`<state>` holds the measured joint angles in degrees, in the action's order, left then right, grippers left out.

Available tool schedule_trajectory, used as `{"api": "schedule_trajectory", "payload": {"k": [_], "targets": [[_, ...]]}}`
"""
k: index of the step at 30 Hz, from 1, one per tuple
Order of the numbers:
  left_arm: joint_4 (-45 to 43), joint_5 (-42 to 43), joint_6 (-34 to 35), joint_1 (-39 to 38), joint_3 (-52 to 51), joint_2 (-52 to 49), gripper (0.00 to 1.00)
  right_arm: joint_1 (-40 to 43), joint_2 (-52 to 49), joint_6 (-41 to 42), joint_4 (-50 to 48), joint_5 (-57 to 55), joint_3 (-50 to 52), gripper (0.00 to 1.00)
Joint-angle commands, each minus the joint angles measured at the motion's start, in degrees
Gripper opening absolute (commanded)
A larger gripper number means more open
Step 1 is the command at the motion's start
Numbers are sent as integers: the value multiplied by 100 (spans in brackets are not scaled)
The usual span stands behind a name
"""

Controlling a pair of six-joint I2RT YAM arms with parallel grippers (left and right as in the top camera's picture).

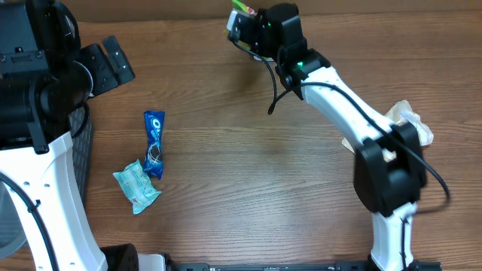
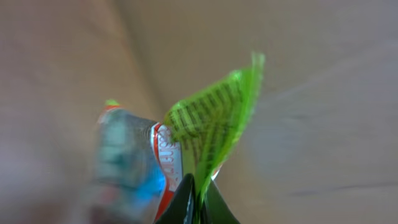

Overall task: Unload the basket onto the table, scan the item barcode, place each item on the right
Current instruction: 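Carry the Haribo bag right and drop it on the beige bag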

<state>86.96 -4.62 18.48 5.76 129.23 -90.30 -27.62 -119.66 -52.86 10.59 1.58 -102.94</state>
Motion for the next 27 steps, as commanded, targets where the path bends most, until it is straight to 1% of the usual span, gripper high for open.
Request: {"api": "schedule_trajectory", "payload": {"k": [1,4,6,7,8,9,10,11,12,13,15,16,18,20,23,25,26,27], "targets": [[-20,-26,79,11,15,-37,100,-131,1167,2586,1180,1974,-129,4],[-20,-26,79,11,15,-37,100,-24,1480,3681,2221,3106,-129,4],[-20,-26,79,11,15,-37,100,66,1598,4162,2811,3475,-129,4],[-20,-26,79,11,15,-37,100,166,1663,4507,3254,3676,-129,4],[-20,-26,79,11,15,-37,100,245,1690,4712,3482,3729,-129,4],[-20,-26,79,11,15,-37,100,474,1729,5209,3919,3698,-129,4],[-20,-26,79,11,15,-37,100,693,1744,5512,4221,3689,-129,4],[-20,-26,79,11,15,-37,99,951,1744,5766,4529,3689,-129,4],[-20,-26,81,11,15,-37,100,1394,1744,6017,4951,3685,-129,4],[-20,-26,79,11,15,-37,100,1679,1742,6100,5187,3654,-127,4],[-20,-26,79,11,15,-37,100,2302,1742,6446,5600,3320,-127,4],[-20,-26,79,11,15,-37,100,2697,1742,6669,5805,2881,-122,4],[-20,-26,79,11,15,-37,100,3322,1742,7104,5906,1921,48,4],[-20,-26,79,11,15,-37,100,3766,1742,7453,5812,1338,339,4],[-20,-26,79,11,15,-37,100,4223,1738,7587,5438,1200,931,4],[-20,-26,79,11,15,-37,100,4450,1738,7689,5132,1222,1469,4],[-20,-26,79,11,15,-37,100,4483,1738,7691,5097,1224,1558,4],[-20,-26,79,11,15,-37,100,4533,1738,7689,5053,1217,1703,15]]}}
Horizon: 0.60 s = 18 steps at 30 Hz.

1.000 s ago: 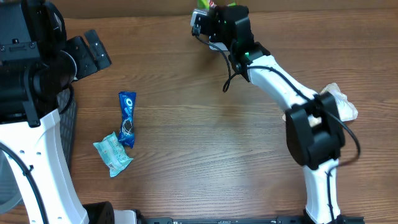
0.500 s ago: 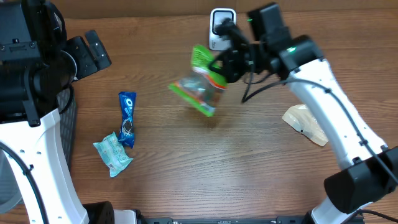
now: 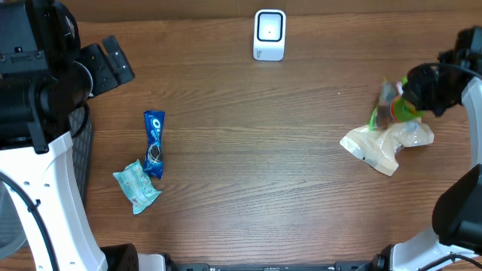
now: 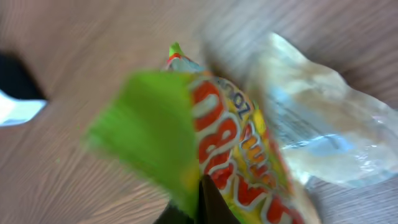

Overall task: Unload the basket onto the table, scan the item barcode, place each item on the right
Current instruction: 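Carry the Haribo bag right and drop it on the beige bag, then reach the right gripper left to the blue Oreo packet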

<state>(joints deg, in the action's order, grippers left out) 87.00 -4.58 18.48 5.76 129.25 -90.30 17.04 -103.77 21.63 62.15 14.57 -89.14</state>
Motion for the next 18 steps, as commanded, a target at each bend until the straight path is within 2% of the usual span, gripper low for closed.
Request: {"api": "schedule_trajectory", "payload": {"k": [1,2,6,8,9,12,16,18], "targets": [[-24,-31,79,11,13,-37,99,79,149,238,-96,-83,339,25],[-24,-31,79,11,13,-37,100,105,153,234,-46,-44,308,41],[-24,-31,79,11,13,-37,100,96,166,-35,483,380,-455,59],[-24,-31,79,11,13,-37,100,94,166,-81,839,601,-970,73],[-24,-31,79,11,13,-37,100,90,166,-240,1027,951,-1292,77],[-24,-31,79,11,13,-37,100,-162,166,-525,977,2037,-1558,77],[-24,-31,79,11,13,-37,100,-1093,146,-511,192,2131,-1318,82],[-24,-31,79,11,13,-37,99,-1912,48,-479,-616,2129,-1119,84]]}}
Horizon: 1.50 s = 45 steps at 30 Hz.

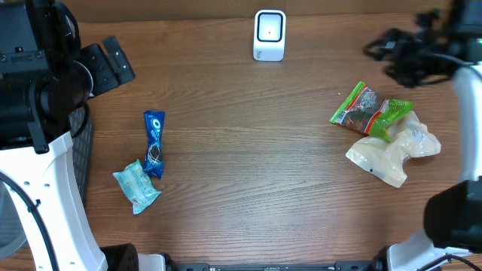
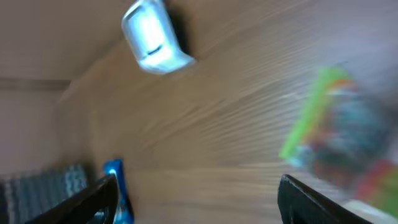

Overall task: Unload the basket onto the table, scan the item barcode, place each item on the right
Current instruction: 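Reach the right gripper left to the blue Oreo packet, then grasp the Oreo packet and drag it toward the table center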

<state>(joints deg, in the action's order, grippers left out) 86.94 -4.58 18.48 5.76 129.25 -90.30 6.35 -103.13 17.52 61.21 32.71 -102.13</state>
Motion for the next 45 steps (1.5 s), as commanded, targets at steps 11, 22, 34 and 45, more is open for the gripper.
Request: {"api": "schedule_trajectory", "payload": {"k": [11,22,34,45], "targets": [[-17,-31,81,11,13,-37,100,-4511,-1851,1130,-3775,-859,382,79],[-17,-31,81,11,13,-37,100,-5775,-2876,1167,-4666,-1545,382,69],[-17,-31,81,11,13,-37,100,-6255,-3493,1167,-5731,-2354,382,62],[-17,-31,81,11,13,-37,100,-6358,-3818,1167,-5783,-2859,341,21]]}}
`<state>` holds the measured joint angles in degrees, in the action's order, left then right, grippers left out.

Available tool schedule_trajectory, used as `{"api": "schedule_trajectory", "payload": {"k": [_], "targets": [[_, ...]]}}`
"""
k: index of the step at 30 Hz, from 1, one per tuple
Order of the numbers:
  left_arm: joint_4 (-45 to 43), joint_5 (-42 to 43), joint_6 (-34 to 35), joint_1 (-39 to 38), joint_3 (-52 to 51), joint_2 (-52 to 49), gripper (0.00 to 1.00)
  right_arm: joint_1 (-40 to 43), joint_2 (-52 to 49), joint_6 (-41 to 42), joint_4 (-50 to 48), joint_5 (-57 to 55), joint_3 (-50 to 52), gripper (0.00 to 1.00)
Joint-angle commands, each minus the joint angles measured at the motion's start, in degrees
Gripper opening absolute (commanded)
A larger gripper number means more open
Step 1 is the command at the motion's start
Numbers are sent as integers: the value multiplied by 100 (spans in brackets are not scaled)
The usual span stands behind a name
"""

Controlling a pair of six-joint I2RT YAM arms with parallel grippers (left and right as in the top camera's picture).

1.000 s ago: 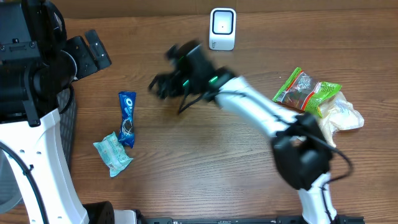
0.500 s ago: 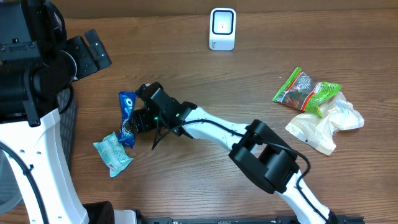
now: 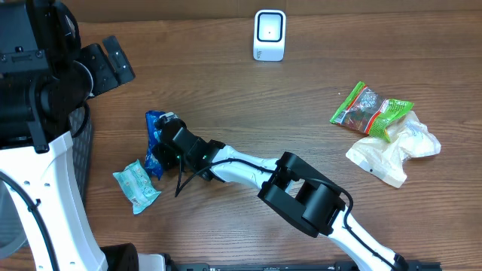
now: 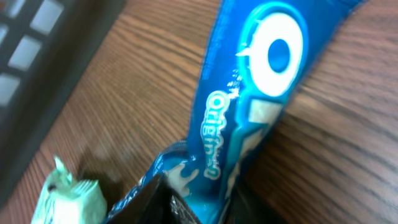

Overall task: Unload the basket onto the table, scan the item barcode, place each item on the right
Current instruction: 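Grasp the Oreo packet and drag it toward the table center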

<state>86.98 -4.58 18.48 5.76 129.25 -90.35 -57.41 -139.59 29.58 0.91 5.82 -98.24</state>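
The blue Oreo packet [image 3: 155, 128] lies at the left of the table, its upper end crumpled. My right gripper [image 3: 167, 143] has reached across to it. In the right wrist view the packet [image 4: 261, 93] runs up from the right gripper [image 4: 202, 208], whose dark fingers are shut on its lower end. The white barcode scanner [image 3: 269, 34] stands at the back centre. A green snack packet [image 3: 370, 111] lies at the right against a white bag [image 3: 395, 154]. My left gripper [image 3: 107, 64] hangs open at the back left, holding nothing.
A pale teal packet [image 3: 136, 186] lies just in front of the blue one and shows at the lower left of the right wrist view [image 4: 65, 199]. A dark basket [image 3: 81, 147] stands at the table's left edge under the left arm.
My right gripper was open at the back right, away from the green packet. Now it is at the left of the table, shut on the blue packet, whose upper end has crumpled.
My right gripper first held the green packet at the scanner. Then it held it over the white bag at the right. After that the green packet lay on the table and the gripper was open. Now the gripper is shut on the blue packet.
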Motion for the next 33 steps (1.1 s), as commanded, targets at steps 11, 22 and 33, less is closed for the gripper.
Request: {"api": "schedule_trajectory", "payload": {"k": [11,22,33], "targets": [[-22,-31,79,11,13,-33,100,1174,1353,-201,4015,2052,-472,8],[-22,-31,81,11,13,-33,100,2767,1366,-3056,7453,3777,-459,4],[-22,-31,79,11,13,-33,100,3373,1370,-6588,9158,5880,-697,4]]}}
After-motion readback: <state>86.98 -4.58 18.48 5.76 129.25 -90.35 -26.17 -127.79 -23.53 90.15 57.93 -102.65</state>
